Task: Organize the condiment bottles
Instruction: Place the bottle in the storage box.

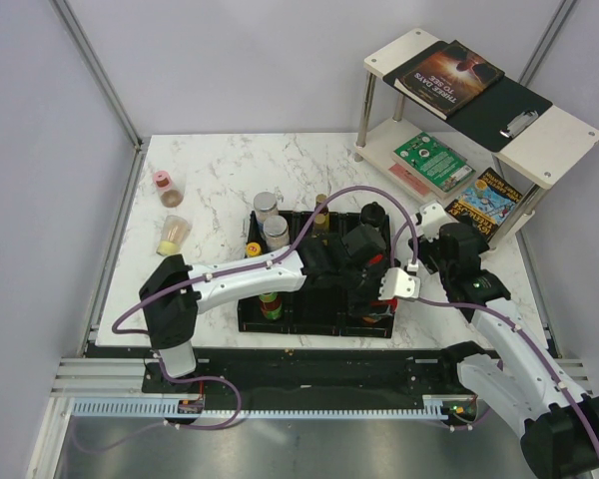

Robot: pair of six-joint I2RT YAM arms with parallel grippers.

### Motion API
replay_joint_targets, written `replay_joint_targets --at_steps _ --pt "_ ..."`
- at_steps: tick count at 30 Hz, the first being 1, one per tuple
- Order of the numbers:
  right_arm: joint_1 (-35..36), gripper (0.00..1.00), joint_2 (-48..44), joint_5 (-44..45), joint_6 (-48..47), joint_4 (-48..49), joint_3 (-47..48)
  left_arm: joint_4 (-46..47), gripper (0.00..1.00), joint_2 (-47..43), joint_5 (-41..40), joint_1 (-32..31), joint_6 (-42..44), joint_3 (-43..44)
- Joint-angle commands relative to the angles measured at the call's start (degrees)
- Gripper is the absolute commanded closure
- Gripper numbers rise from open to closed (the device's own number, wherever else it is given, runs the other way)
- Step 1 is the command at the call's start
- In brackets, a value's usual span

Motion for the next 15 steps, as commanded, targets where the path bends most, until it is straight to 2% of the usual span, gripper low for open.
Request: replay_joint_targets --at_steps 1,7,9,13,15 --pt "0.29 0.02 -0.51 -1.12 0.26 0.97 0.36 4.82 0.98 -1.39 -1.02 -0.32 -1.45 -2.64" --pt "0.29 0.02 -0.68 -1.47 0.26 0.8 0.36 5.0 0.98 -2.62 -3.83 -0.32 0.66 -7.12" --pt "0.29 0.02 -0.68 -1.56 0.26 0.71 0.45 4.74 0.91 -2.88 -4.98 -0.32 1.27 -8.62" --pt "0.29 0.02 -0.77 -1.65 0.26 0.62 0.45 4.04 0.67 -3.67 -5.33 -0.32 1.8 -9.77" --pt "0.29 0.02 -0.68 -1.73 0.35 0.54 0.45 3.42 0.61 -4.55 -5.77 -0.23 2.24 -10.03"
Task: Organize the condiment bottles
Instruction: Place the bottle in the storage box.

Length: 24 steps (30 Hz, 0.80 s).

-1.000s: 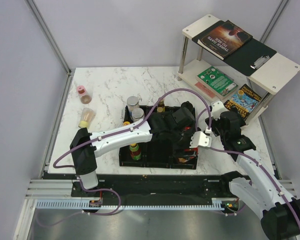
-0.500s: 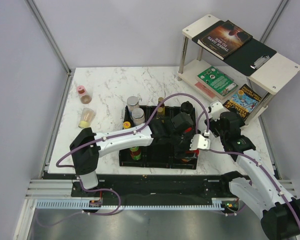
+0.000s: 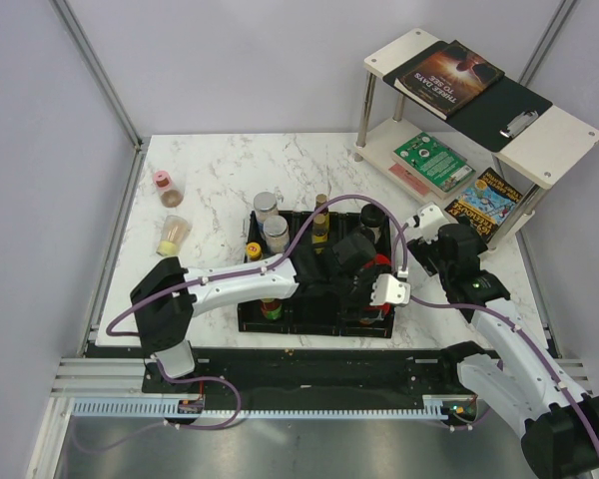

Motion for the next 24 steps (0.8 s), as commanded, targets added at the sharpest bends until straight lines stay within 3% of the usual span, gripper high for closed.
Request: replay_joint_targets --at_steps 1,6,9,11,24 --pt "0.2 0.02 -0.68 -0.51 1.2 1.37 0.84 -3.29 0.53 -2.19 -3.41 -0.23 2.31 -1.81" --pt "0.11 0.02 -0.59 -0.42 1.29 1.28 0.84 -5.49 0.37 -3.94 -4.38 -0.14 2.92 -2.25" --pt "0.2 0.02 -0.51 -0.51 1.29 1.19 0.93 -5.84 0.22 -4.21 -5.08 0.12 2.92 -3.04" --pt "0.2 0.02 -0.42 -0.6 1.38 1.19 1.02 -6.02 0.03 -4.39 -5.69 0.29 2.92 -3.57" --pt "0.29 0.02 -0.42 -0.51 1.29 1.28 0.93 -8.74 0.01 -9.39 -7.72 5.12 1.96 -0.5"
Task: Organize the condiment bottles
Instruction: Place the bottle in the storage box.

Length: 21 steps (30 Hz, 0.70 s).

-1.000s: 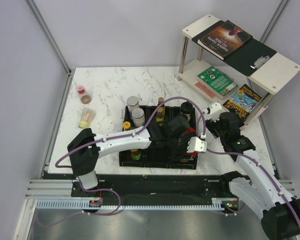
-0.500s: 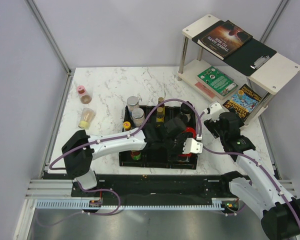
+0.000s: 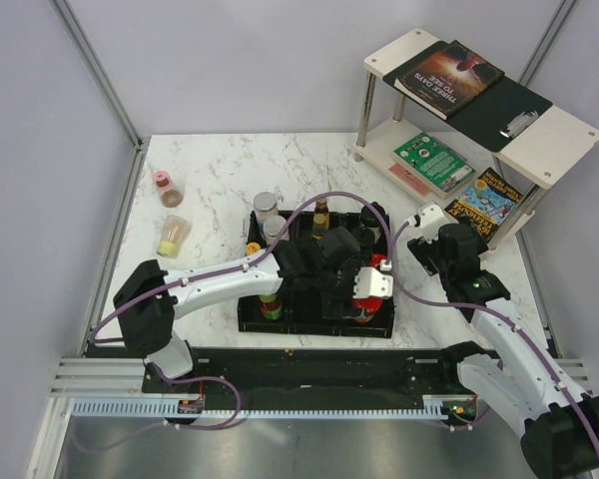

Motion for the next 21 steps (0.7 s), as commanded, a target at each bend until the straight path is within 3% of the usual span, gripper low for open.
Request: replay_joint_targets --at_steps 1,12,21 --pt "0.2 0.02 -0.48 -0.62 1.11 1.21 0.93 -3.17 0.01 -5.22 -2.27 3.75 0.16 3.22" --pt "0.2 0.02 -0.75 -0.97 1.11 1.04 1.02 -5.89 0.01 -17.08 -5.79 15.61 -0.36 7.88" --pt "0.2 0.02 -1.89 -2.02 1.03 0.6 1.02 -5.28 0.01 -26.32 -11.23 37.05 -1.5 11.4"
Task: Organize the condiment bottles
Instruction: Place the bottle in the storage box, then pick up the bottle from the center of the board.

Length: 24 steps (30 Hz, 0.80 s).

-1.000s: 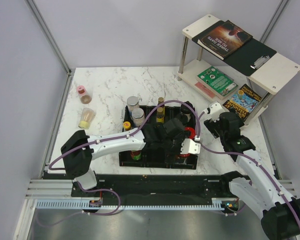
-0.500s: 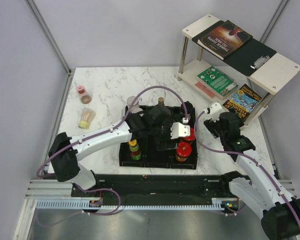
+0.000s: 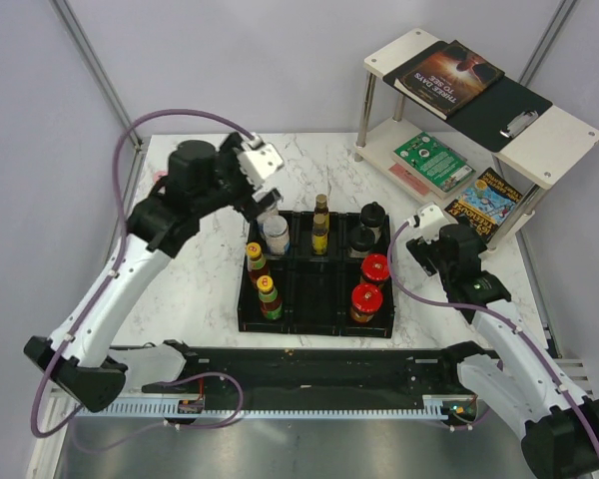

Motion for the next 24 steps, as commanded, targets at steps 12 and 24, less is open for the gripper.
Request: replay_joint_targets --at_steps 12,24 --pt "0.2 0.02 -2.68 -1.77 0.81 0.07 1.02 5.94 0.01 8.02 2.86 41.41 -8.48 0.02" --pt "0.2 0.02 -2.07 -2.56 1.07 -0.55 1.55 11.47 0.01 26.56 1.9 49.95 -7.17 2.66"
